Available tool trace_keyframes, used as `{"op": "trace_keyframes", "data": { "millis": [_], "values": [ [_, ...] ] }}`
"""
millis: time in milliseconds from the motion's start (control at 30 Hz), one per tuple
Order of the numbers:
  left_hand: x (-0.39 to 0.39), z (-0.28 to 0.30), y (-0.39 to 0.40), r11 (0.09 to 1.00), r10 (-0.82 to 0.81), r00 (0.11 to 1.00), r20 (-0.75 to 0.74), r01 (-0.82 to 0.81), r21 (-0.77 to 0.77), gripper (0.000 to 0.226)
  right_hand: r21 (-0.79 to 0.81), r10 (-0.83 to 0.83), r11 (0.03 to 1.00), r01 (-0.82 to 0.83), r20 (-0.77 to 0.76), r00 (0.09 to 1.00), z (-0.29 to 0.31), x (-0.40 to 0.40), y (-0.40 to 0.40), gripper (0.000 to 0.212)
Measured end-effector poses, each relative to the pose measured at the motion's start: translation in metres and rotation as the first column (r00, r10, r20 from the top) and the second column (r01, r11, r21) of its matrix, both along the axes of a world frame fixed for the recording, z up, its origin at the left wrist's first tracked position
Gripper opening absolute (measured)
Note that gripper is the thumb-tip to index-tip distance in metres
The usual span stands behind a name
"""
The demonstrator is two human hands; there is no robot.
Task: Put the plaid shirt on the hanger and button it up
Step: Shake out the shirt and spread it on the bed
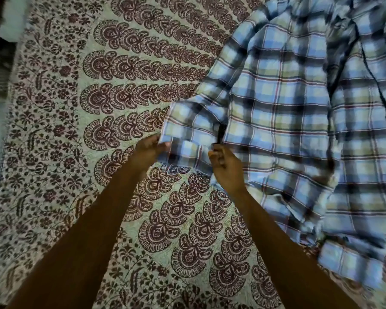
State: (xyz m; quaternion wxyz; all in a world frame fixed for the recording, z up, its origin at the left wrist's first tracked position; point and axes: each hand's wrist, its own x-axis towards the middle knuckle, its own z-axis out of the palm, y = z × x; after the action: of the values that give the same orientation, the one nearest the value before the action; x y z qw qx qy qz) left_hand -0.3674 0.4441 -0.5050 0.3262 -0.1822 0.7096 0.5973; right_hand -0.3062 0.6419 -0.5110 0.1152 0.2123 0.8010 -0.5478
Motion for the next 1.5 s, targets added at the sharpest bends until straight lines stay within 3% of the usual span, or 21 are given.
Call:
{"op": "trace_keyframes", "data": {
  "millis": [67,133,233,333,500,567,667,833,900,933,1033,1267,1333,1400,1500],
  "values": [
    [-0.004,0.011,-0.011,0.989,0.093,0.995,-0.033,-0.089,0.119,0.022,-0.184,-0.106,0.974,0.130,0.135,0.985,0.008,-0.009,-0.013,0.026],
    [-0.009,0.023,-0.017,0.992,0.065,0.995,-0.081,-0.055,0.117,0.019,-0.315,-0.044,0.943,0.109,0.206,0.978,0.020,-0.017,-0.031,0.025],
    [-0.014,0.041,-0.023,0.990,-0.018,0.994,-0.104,0.032,0.134,0.019,-0.592,-0.010,0.786,0.179,0.277,0.961,0.038,-0.033,-0.061,0.025],
    [-0.021,0.050,-0.040,0.981,0.044,0.997,-0.061,-0.031,0.194,0.019,-0.684,-0.057,0.670,0.287,0.338,0.940,0.042,-0.043,-0.083,0.027],
    [-0.029,0.044,-0.069,0.980,0.188,0.975,-0.115,-0.193,-0.038,0.016,-0.657,-0.125,0.653,0.377,0.397,0.909,0.046,-0.048,-0.104,0.037],
    [-0.028,0.037,-0.075,0.967,0.251,0.964,-0.090,-0.253,-0.012,0.006,-0.650,-0.091,0.670,0.358,0.407,0.909,0.042,-0.047,-0.109,0.012],
    [-0.032,0.031,-0.083,0.955,0.295,0.950,-0.099,-0.294,0.030,0.003,-0.633,-0.071,0.709,0.310,0.373,0.925,0.034,-0.050,-0.120,0.029],
    [-0.058,0.037,-0.107,0.881,0.421,0.843,-0.334,-0.468,-0.071,0.022,-0.651,-0.016,0.721,0.236,0.325,0.946,0.035,-0.080,-0.155,0.024],
    [-0.071,0.035,-0.122,0.831,0.440,0.789,-0.428,-0.539,-0.139,0.019,-0.641,0.010,0.742,0.196,0.303,0.953,0.029,-0.095,-0.176,0.020],
    [-0.078,0.032,-0.130,0.812,0.418,0.782,-0.463,-0.550,-0.194,0.011,-0.624,0.006,0.758,0.188,0.295,0.956,0.023,-0.103,-0.187,0.022],
    [-0.093,0.021,-0.146,0.763,0.357,0.805,-0.474,-0.544,-0.348,0.028,-0.517,-0.024,0.837,0.180,0.294,0.955,0.001,-0.118,-0.207,0.035],
    [-0.113,-0.001,-0.159,0.649,0.249,0.849,-0.466,-0.504,-0.570,0.029,-0.444,0.002,0.885,0.137,0.298,0.954,-0.027,-0.132,-0.229,0.043],
    [-0.110,-0.009,-0.158,0.598,0.115,0.901,-0.419,-0.400,-0.695,0.028,-0.358,0.063,0.933,0.043,0.281,0.958,-0.038,-0.130,-0.224,0.030],
    [-0.102,-0.015,-0.150,0.567,-0.034,0.898,-0.439,-0.344,-0.748,0.027,-0.281,0.104,0.959,-0.034,0.238,0.966,-0.044,-0.124,-0.210,0.008],
    [-0.083,-0.024,-0.130,0.652,-0.308,0.770,-0.559,-0.257,-0.713,0.019,-0.166,0.123,0.982,-0.092,0.186,0.975,-0.041,-0.109,-0.176,0.018]
  ]
}}
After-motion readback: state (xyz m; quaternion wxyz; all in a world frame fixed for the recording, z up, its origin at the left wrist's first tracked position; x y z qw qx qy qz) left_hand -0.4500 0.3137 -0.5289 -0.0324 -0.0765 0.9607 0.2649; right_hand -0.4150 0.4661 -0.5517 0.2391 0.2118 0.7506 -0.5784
